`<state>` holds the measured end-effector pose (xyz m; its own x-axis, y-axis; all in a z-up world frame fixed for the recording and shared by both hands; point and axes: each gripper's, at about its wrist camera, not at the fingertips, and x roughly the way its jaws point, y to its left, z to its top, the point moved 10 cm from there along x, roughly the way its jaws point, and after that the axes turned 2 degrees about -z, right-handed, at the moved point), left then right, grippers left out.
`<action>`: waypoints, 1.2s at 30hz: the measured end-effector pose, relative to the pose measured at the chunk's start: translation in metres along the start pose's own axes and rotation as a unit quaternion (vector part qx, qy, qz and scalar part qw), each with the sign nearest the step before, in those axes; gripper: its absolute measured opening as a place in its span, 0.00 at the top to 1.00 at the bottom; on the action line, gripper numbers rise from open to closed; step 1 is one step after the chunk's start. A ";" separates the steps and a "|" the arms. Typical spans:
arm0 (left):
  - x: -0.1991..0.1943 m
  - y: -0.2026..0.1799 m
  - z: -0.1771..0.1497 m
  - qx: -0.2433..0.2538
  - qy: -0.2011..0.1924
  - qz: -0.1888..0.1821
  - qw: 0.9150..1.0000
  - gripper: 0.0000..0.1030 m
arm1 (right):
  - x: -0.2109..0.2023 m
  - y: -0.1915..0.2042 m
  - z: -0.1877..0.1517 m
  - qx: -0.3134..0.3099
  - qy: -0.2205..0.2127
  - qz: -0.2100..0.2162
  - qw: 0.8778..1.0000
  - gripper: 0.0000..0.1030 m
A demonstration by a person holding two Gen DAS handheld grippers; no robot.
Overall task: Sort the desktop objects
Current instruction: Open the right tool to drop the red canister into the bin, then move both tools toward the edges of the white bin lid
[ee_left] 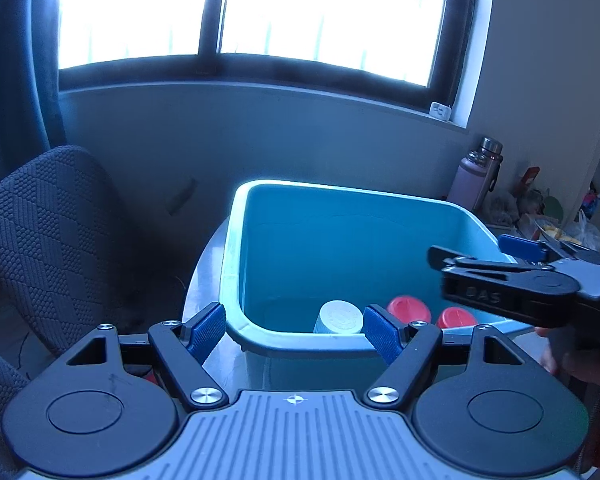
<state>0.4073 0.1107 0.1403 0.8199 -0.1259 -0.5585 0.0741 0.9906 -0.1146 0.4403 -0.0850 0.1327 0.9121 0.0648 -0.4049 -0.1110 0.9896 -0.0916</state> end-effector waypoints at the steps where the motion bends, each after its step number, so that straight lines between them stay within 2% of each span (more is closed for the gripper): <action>1: -0.003 -0.002 -0.001 0.000 -0.001 0.001 1.000 0.24 | -0.004 -0.003 -0.001 0.003 -0.001 -0.001 1.000 0.18; 7: -0.026 -0.021 -0.011 -0.001 -0.006 0.005 1.000 0.24 | -0.046 -0.027 -0.010 0.019 -0.033 -0.013 0.999 0.17; 14: -0.057 -0.044 -0.035 -0.004 -0.003 0.008 1.000 0.24 | -0.097 -0.060 -0.032 0.050 -0.037 -0.038 0.997 0.16; 19: -0.076 -0.048 -0.072 -0.013 0.012 0.012 1.000 0.24 | -0.123 -0.077 -0.068 0.052 -0.013 -0.051 0.997 0.16; 24: -0.091 -0.041 -0.119 -0.015 0.045 0.029 0.998 0.24 | -0.137 -0.087 -0.120 0.077 0.039 -0.056 0.995 0.16; 30: -0.100 -0.032 -0.169 -0.019 0.081 0.039 0.996 0.24 | -0.149 -0.073 -0.172 0.090 0.091 -0.041 0.991 0.16; 36: -0.104 -0.022 -0.210 -0.015 0.109 0.046 0.993 0.24 | -0.162 -0.056 -0.199 0.078 0.113 -0.034 0.990 0.16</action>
<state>0.2005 0.0906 0.0283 0.6804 -0.0470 -0.7313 -0.0146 0.9969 -0.0777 0.2206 -0.1767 0.0220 0.8015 -0.0156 -0.5978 0.0259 0.9996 0.0086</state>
